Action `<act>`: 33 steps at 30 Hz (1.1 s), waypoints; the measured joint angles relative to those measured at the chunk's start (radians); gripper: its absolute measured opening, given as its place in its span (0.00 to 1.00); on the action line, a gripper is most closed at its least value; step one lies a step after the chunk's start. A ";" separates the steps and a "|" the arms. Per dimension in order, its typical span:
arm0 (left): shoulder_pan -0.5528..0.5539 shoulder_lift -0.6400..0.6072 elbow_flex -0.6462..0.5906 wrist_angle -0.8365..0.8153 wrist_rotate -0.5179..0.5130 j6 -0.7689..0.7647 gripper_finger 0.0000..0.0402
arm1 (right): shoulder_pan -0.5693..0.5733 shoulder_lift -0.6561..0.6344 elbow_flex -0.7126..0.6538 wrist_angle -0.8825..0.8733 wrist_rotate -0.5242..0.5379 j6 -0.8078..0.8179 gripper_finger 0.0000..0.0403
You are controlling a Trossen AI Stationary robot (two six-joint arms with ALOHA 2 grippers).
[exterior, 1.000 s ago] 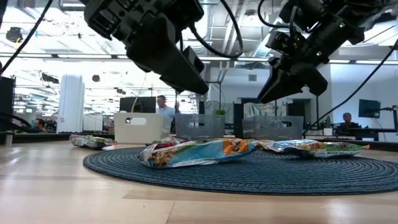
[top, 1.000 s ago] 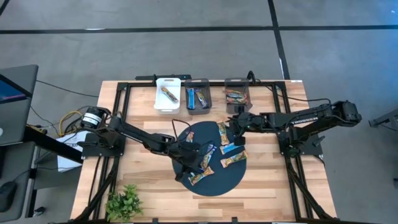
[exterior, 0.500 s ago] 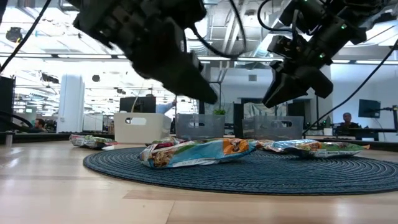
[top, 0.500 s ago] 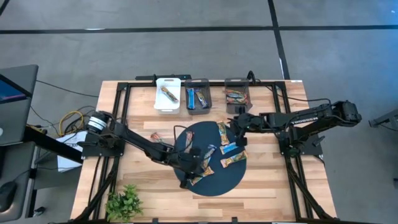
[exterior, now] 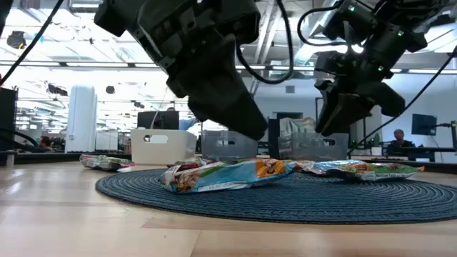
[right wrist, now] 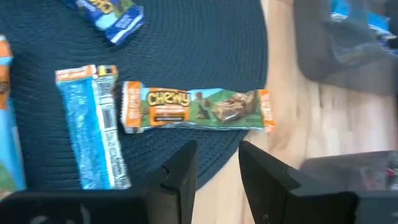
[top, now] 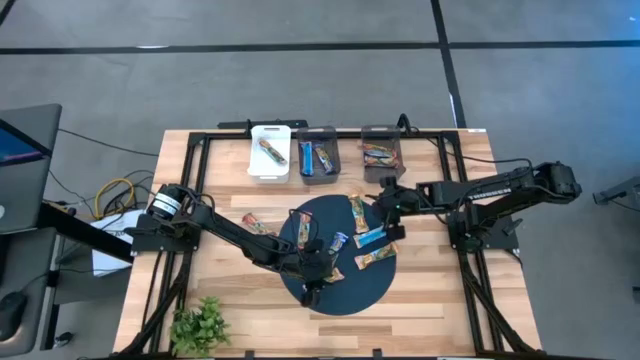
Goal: Pick and place Granola Bars by type
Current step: Put the orange granola bar into the white bin
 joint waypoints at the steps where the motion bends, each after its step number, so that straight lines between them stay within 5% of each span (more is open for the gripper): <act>1: 0.000 0.000 0.000 -0.001 0.000 -0.021 0.27 | 0.000 0.000 0.000 -0.003 -0.012 0.000 0.27; 7: -0.014 0.000 0.002 -0.009 0.014 -0.111 0.30 | 0.000 0.000 0.000 -0.020 -0.043 0.000 0.27; 20: -0.017 0.000 0.002 -0.108 0.009 -0.186 0.56 | 0.000 0.000 0.000 -0.025 -0.059 -0.001 0.27; 33: -0.016 0.069 0.063 -0.221 0.071 -0.189 0.57 | 0.000 0.000 0.000 -0.016 -0.062 -0.001 0.27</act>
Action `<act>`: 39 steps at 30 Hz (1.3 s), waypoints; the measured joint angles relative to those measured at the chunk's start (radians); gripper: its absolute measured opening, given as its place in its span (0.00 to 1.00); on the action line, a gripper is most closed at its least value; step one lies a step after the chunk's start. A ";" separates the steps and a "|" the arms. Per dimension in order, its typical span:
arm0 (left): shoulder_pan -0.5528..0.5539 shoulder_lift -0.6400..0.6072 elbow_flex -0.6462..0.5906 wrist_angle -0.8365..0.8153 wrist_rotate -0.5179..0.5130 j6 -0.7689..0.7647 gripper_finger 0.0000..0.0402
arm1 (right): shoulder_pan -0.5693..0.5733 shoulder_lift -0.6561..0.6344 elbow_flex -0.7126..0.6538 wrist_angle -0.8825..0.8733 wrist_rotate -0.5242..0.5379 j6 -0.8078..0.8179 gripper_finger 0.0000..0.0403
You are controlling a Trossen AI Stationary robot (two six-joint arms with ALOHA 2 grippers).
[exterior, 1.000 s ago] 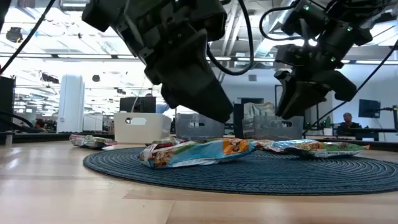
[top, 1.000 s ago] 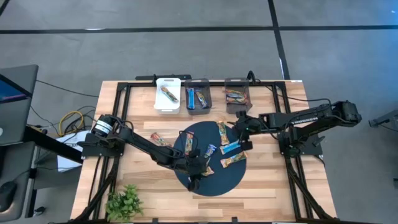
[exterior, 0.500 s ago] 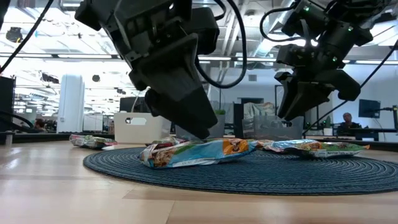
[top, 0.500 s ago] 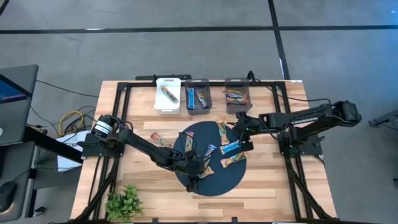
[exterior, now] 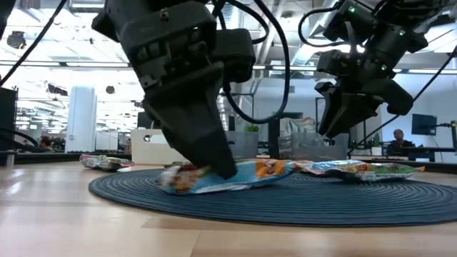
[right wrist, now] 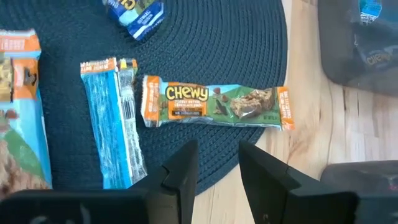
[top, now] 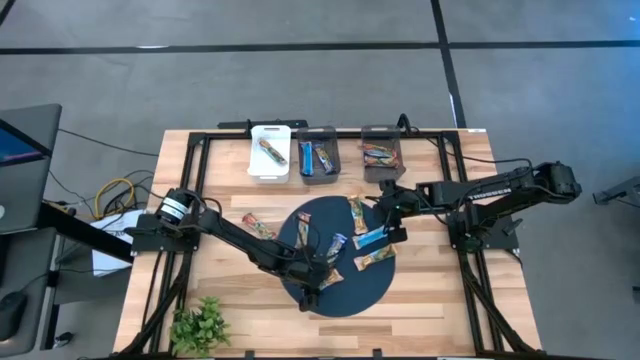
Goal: Pick and place Granola Bars by type
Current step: Put the orange granola bar into the white bin
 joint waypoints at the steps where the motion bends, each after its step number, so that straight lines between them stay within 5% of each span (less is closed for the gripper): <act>1: 0.000 0.000 0.011 -0.031 -0.013 0.002 0.56 | 0.000 0.000 0.000 0.000 0.000 0.000 0.27; 7: -0.001 0.004 0.089 -0.231 -0.099 0.006 0.42 | 0.000 0.000 0.000 -0.001 0.000 0.000 0.27; 17: 0.001 0.004 0.120 -0.277 -0.116 0.032 0.17 | 0.000 0.000 0.000 -0.003 0.000 0.000 0.27; 39: -0.002 -0.046 0.120 -0.282 -0.130 0.093 0.10 | -0.001 0.000 0.000 -0.001 0.001 -0.002 0.27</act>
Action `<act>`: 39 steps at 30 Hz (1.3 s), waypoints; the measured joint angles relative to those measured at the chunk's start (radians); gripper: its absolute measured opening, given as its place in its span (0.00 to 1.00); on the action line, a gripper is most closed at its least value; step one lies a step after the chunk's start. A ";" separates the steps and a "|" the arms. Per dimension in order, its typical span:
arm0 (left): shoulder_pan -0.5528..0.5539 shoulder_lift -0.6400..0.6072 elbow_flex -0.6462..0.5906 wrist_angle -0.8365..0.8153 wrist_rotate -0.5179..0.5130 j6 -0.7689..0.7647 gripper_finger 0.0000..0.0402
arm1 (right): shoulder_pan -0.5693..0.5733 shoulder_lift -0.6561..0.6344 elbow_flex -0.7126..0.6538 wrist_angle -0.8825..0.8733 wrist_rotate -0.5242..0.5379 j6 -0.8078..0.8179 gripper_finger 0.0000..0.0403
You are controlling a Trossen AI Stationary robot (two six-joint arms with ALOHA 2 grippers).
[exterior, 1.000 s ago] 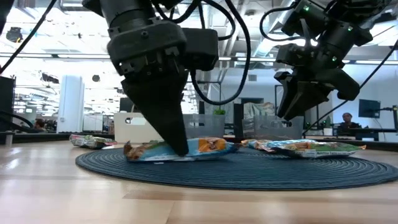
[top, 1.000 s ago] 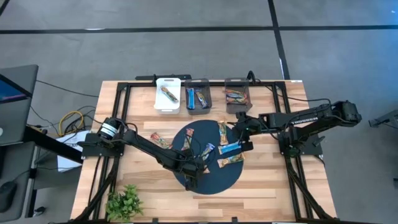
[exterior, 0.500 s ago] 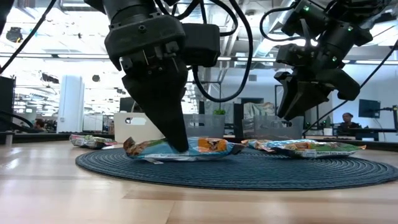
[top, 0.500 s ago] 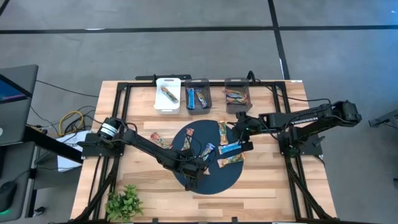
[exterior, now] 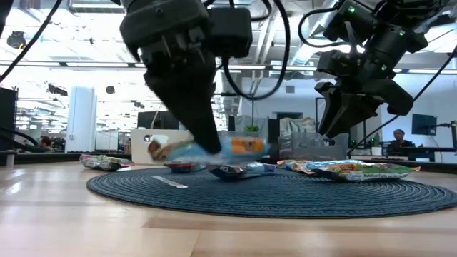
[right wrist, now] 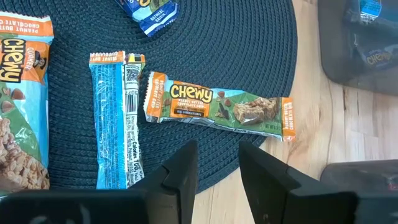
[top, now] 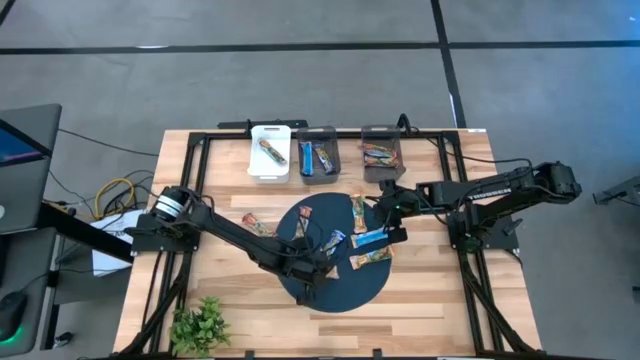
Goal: Pick and place Granola Bars by type
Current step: Put the orange granola bar into the white bin
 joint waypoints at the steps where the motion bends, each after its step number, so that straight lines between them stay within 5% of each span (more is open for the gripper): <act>1: 0.000 -0.011 0.000 -0.002 -0.012 0.005 0.10 | 0.000 0.000 0.000 0.000 0.000 0.000 0.27; 6: 0.000 -0.101 0.000 -0.057 -0.165 0.011 0.10 | 0.001 0.000 0.000 0.000 0.000 0.001 0.27; 15: 0.082 -0.283 0.001 -0.445 -0.770 -0.109 0.10 | 0.001 0.000 0.000 0.010 0.000 0.002 0.27; 19: 0.197 -0.319 0.001 -0.645 -0.900 -0.178 0.10 | 0.001 0.000 0.000 0.011 0.000 0.002 0.27; 26: 0.472 -0.327 -0.004 -0.672 -0.835 -0.111 0.12 | 0.001 0.000 0.000 0.011 0.000 0.003 0.27; 39: 0.843 -0.327 -0.051 -0.382 -0.444 0.252 0.15 | 0.000 0.000 0.000 0.009 0.000 0.011 0.27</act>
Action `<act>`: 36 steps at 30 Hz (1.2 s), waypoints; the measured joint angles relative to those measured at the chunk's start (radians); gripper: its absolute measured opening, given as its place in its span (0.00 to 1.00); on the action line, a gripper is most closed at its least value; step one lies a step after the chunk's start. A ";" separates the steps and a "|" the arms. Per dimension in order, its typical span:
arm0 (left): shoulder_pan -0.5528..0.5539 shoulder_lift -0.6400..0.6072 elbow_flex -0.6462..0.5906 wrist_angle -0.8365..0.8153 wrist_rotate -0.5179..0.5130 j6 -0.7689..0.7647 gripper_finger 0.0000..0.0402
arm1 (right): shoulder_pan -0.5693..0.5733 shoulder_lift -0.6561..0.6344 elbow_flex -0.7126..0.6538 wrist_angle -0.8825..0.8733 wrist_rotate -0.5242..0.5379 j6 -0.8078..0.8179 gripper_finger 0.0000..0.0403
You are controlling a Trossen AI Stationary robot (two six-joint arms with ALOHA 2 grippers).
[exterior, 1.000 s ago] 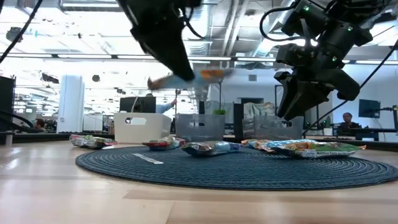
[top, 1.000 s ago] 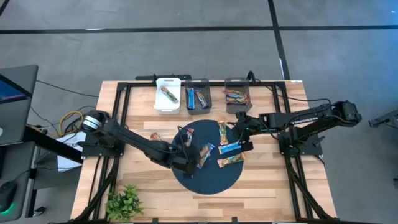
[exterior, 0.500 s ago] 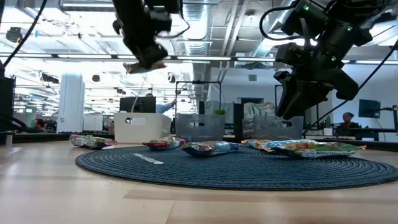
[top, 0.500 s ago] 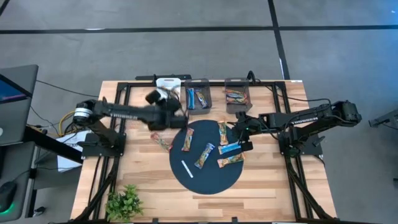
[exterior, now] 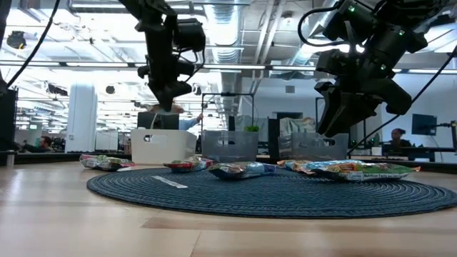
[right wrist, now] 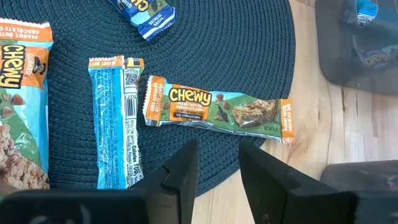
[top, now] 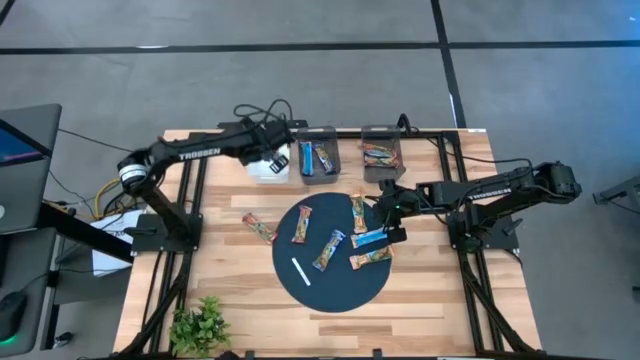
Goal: Pick and place Granola Bars by type
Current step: Put the orange granola bar into the white bin, then adjust the blue granola bar
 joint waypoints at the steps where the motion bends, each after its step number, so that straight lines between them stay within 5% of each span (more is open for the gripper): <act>1: 0.016 0.000 0.000 0.009 0.011 0.011 0.16 | 0.000 0.000 0.000 0.000 0.000 0.000 0.27; 12: 0.091 0.000 0.000 0.036 0.013 0.113 0.46 | -0.002 0.000 0.000 0.125 -0.011 -0.017 0.27; 15: 0.078 -0.017 0.000 0.039 0.062 0.189 0.51 | -0.003 0.005 0.000 0.195 -0.138 -0.079 0.27; 20: 0.020 -0.061 0.000 0.071 0.174 0.301 0.52 | 0.008 0.096 0.001 0.415 -0.456 -0.232 0.27; 25: -0.055 -0.127 0.000 0.088 0.291 0.364 0.51 | 0.026 0.275 0.037 0.561 -0.471 -0.256 0.27; 36: -0.193 -0.372 -0.082 0.149 0.331 0.394 0.51 | 0.029 0.545 0.276 0.462 -0.517 -0.302 0.30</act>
